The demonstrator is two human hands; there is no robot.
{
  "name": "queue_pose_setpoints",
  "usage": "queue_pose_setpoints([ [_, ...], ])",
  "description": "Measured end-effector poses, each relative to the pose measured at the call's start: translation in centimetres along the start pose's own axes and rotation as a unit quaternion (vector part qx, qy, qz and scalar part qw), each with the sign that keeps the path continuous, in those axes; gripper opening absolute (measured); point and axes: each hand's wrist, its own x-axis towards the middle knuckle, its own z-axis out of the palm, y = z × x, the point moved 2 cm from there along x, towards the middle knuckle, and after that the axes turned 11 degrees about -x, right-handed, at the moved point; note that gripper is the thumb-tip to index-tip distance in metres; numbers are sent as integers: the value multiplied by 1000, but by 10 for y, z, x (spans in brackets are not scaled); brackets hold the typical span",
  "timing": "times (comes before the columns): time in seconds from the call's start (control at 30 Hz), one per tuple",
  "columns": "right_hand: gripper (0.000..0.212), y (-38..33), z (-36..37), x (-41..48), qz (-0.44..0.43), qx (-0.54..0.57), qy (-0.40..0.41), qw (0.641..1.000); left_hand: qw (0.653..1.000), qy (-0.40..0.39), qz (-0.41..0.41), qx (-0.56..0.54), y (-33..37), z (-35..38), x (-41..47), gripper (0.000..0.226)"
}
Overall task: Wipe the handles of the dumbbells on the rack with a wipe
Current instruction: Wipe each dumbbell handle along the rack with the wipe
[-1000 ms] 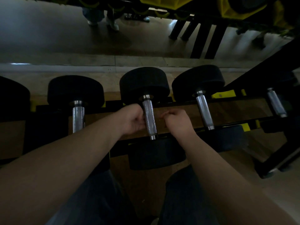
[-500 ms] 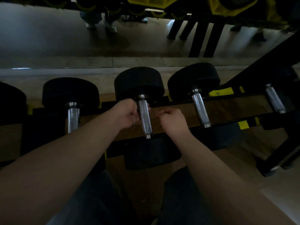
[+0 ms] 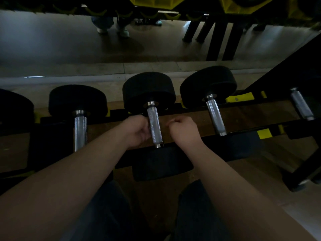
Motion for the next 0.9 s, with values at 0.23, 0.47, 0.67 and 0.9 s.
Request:
queue_pose_setpoints([
  [0.23, 27, 2, -2, -3, -16, -10, 0, 1000, 972, -57, -36, 225, -11, -25, -20, 15],
  [0.47, 21, -4, -2, -10, -188, -8, -72, 979, 982, -7, 61, 176, 3, -17, -49, 28],
  [0.67, 23, -16, -6, -2, -295, -127, -74, 944, 976, -17, 89, 199, 5, -3, -58, 23],
  [0.9, 10, -4, 7, 26, -23, 27, -92, 995, 968, 29, 106, 227, -23, -12, -49, 41],
])
